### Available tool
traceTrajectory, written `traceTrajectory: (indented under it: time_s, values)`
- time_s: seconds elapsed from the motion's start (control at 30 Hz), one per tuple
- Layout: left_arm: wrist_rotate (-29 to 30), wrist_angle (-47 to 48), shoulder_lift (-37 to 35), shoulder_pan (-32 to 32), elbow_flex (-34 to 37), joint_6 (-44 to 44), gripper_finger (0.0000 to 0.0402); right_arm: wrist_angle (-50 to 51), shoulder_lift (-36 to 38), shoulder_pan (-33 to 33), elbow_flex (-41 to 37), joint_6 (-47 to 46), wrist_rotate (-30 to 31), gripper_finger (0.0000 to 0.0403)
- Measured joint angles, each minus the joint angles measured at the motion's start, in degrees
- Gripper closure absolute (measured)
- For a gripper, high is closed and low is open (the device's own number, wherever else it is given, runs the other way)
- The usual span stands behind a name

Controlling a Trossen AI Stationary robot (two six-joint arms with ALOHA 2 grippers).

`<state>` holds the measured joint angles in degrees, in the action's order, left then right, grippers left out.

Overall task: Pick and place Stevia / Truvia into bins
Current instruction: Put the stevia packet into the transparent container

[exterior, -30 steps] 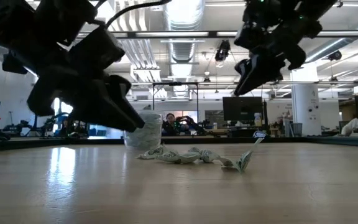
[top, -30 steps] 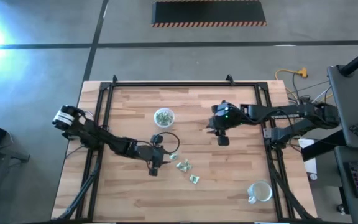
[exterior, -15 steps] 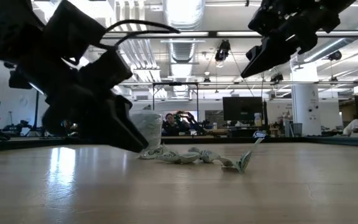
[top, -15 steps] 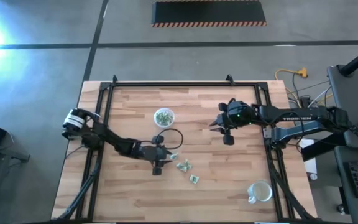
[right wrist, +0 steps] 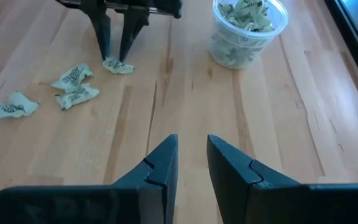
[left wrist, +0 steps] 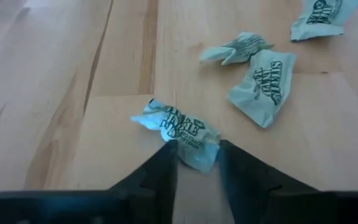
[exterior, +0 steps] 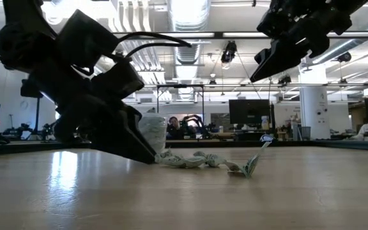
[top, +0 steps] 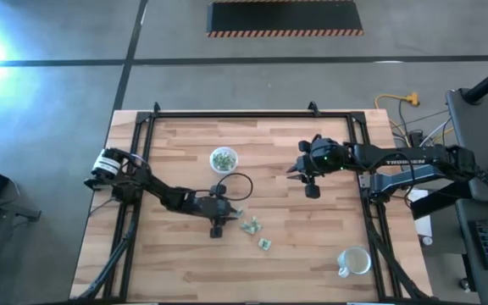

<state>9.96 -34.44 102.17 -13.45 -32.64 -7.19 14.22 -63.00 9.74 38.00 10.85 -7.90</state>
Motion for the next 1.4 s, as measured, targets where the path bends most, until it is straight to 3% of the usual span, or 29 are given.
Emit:
traceTrajectory:
  time_s: [0.23, 0.53, 0.97, 1.17, 1.4]
  values:
    - [-0.68, 0.22, 0.00, -0.09, 0.00, 3.08, 0.0394, 0.00, 0.00, 0.00, 0.00, 0.02, 0.00, 0.0324]
    - [0.58, 3.88, -3.39, 0.02, 0.33, 4.90, 0.0401, 0.05, -0.07, -0.02, -0.08, 0.03, 0.00, 0.0334]
    - [18.27, 19.31, -21.46, 0.74, 0.33, 11.11, 0.0401, -0.02, -0.09, 0.00, -0.31, 0.26, -0.02, 0.0335]
    - [25.92, 23.25, -27.46, 4.23, 0.33, 15.31, 0.0401, -0.02, -0.09, 0.00, -0.31, 0.26, -0.01, 0.0335]
    - [24.66, 26.55, -29.65, 12.09, 0.35, 16.55, 0.0402, 0.00, -0.09, 0.00, -0.31, 0.09, -0.02, 0.0335]
